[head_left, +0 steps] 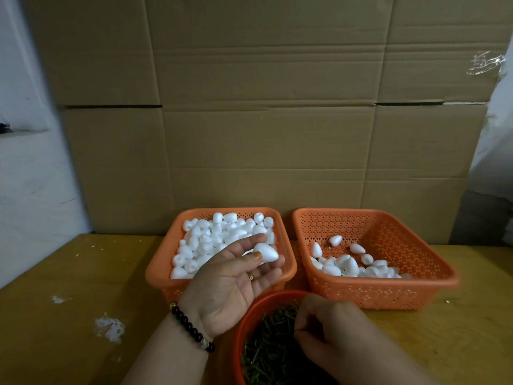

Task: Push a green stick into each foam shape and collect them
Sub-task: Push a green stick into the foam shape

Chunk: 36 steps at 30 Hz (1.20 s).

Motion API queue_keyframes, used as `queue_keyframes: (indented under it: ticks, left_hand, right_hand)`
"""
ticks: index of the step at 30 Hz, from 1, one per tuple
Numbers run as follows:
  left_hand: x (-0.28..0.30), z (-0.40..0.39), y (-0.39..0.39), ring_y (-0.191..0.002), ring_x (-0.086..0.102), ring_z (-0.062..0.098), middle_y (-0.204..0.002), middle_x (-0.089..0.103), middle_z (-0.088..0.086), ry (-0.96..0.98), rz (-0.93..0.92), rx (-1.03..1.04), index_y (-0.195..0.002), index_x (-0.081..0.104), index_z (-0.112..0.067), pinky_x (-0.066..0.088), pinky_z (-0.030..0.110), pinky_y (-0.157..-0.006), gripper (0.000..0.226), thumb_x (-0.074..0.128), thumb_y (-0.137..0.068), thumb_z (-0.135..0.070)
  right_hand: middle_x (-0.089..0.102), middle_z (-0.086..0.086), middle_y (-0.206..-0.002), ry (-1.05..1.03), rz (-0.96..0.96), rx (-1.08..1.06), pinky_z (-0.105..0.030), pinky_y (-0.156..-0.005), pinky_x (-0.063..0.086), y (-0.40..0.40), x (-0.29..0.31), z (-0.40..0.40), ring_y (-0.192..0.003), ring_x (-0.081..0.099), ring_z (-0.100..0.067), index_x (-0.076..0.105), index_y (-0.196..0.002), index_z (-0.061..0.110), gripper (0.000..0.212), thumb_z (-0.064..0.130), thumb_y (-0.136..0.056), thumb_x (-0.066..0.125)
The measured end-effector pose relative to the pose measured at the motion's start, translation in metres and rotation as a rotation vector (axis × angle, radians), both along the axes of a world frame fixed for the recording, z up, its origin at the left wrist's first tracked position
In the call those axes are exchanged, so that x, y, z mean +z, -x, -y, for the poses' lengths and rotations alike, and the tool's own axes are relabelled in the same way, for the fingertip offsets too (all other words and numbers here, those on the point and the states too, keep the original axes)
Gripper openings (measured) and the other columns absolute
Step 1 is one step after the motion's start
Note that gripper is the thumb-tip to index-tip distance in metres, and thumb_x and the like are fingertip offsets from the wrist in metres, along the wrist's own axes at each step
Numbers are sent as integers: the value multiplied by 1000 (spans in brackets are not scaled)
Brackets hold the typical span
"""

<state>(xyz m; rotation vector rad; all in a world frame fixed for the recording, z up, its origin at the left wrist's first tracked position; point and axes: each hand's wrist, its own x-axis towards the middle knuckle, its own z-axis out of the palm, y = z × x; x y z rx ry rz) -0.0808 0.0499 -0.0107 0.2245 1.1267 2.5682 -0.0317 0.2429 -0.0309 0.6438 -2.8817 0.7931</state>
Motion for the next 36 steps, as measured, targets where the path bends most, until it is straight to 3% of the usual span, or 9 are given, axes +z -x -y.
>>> queue_keyframes:
  ticks: [5, 13, 18, 22, 31, 36]
  left_hand:
    - [-1, -3, -1, -74, 66, 19, -93, 70, 16, 41, 27, 21, -104, 61, -3, 56, 25, -59, 33, 64, -71, 0]
    - [-2, -7, -2, -78, 70, 24, -87, 68, 21, -24, 51, 24, -115, 56, 7, 59, 31, -64, 44, 64, -72, 1]
    - [-1, -10, -4, -75, 65, 20, -86, 66, 12, -18, 64, -22, -114, 64, -8, 57, 33, -65, 39, 63, -75, -5]
    - [-3, -13, -6, -74, 60, 17, -85, 64, 6, 65, 50, -43, -116, 68, -11, 52, 29, -64, 37, 56, -81, -12]
    - [-2, -18, -8, -75, 59, 17, -91, 66, 8, 50, 94, -84, -113, 63, -8, 49, 30, -67, 34, 55, -81, -14]
    - [-1, -21, -10, -77, 60, 19, -90, 67, 10, 24, 95, -88, -122, 56, -4, 52, 28, -65, 40, 54, -83, -13]
  right_hand:
    - [67, 3, -73, 104, -5, -55, -19, -60, 50, -2, 3, 1, -70, 62, -4, 55, -81, 29, 12, 23, -82, 65]
    - [69, 0, -75, 258, -36, -64, -31, -63, 53, -5, 6, 3, -64, 64, -10, 53, -84, 33, 19, 18, -85, 64]
    - [65, 15, -74, 275, -117, -52, -17, -56, 46, -5, 6, 4, -65, 62, -4, 57, -88, 36, 19, 18, -87, 64]
    - [59, 35, -86, 256, -164, -22, -9, -65, 42, -6, 8, 5, -77, 59, 6, 62, -92, 35, 17, 19, -87, 66]
    - [64, 22, -73, 345, -184, -33, -11, -56, 42, -5, 6, 3, -65, 61, -2, 60, -84, 35, 13, 24, -85, 69]
    - [62, 21, -65, 395, -225, -68, -9, -51, 39, -5, 6, 4, -56, 59, -3, 59, -76, 34, 18, 23, -82, 72]
